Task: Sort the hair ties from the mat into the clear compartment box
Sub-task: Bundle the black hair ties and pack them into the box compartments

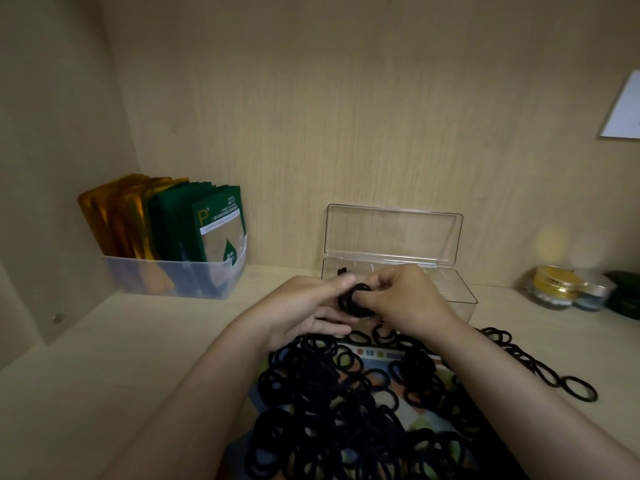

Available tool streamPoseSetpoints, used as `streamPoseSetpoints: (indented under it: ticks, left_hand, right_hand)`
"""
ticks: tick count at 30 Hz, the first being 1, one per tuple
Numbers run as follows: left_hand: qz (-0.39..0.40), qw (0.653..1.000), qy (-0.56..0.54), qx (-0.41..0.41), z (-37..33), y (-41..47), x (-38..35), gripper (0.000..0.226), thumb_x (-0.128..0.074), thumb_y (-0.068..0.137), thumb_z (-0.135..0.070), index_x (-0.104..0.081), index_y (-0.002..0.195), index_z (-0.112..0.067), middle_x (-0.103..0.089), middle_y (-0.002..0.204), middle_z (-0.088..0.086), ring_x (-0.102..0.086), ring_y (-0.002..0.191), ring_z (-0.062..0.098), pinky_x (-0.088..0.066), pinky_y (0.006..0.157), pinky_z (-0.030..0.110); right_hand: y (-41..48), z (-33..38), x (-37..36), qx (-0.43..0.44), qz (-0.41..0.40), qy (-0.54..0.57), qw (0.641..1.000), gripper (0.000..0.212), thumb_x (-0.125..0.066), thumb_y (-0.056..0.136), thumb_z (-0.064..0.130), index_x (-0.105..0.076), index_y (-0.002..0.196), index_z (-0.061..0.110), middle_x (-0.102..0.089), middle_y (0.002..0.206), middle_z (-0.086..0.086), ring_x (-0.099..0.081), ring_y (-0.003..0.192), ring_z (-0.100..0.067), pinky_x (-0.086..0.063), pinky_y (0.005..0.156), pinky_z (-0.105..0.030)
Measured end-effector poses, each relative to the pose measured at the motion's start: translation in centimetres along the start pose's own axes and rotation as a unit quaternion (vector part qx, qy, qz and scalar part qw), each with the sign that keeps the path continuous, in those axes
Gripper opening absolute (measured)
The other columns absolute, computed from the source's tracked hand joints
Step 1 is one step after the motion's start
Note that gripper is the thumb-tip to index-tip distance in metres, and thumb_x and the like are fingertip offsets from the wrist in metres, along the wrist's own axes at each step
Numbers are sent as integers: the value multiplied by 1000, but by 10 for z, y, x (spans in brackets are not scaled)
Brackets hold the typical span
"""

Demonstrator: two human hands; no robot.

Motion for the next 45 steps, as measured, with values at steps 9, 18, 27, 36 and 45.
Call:
streamPoseSetpoints:
  ticks: [9,18,27,36,45]
  left_hand:
    - [-31,998,46,38,5,0,21,27,-67,91,-5,-67,116,5,-75,98,19,-75,83,22,-62,70,25]
    - [-147,988,55,5,0,-2,47,14,-61,94,-3,-70,105,1,-75,93,16,-74,72,15,-61,64,22]
    - [-151,988,43,8,-1,-4,56,12,-56,98,-5,-66,102,1,-74,91,13,-74,78,17,-62,68,24]
    - [-174,982,65,-15,0,-3,60,16,-55,99,-5,-63,109,5,-72,102,20,-74,70,14,-59,60,19]
    - [-167,981,90,-26,-1,-2,57,13,-59,97,-7,-66,103,2,-73,90,14,-72,67,13,-59,59,20]
  right_hand:
    - [-1,-6,-8,19,112,27,993,17,-75,87,11,-70,102,3,-69,70,-7,-66,57,-14,-56,49,-29]
    - [4,-17,-9,141,91,-318,933,22,-65,95,24,-72,115,22,-70,105,3,-69,90,-15,-57,80,-26]
    - [8,-19,-13,173,85,-395,898,13,-66,92,27,-76,98,23,-63,102,2,-63,89,-18,-56,81,-36]
    - [16,-16,-41,179,142,-458,859,20,-59,93,31,-73,108,27,-68,103,-3,-65,94,-24,-55,79,-38]
    - [9,-7,-38,184,129,-434,873,18,-56,93,19,-70,102,15,-59,109,-2,-61,94,-20,-53,84,-37]
Point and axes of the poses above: each hand's wrist, its own y-axis towards the middle knuckle, its own x-axis out of the back of the hand, z = x × y, the point moved 2 cm from there along y, towards the middle knuckle
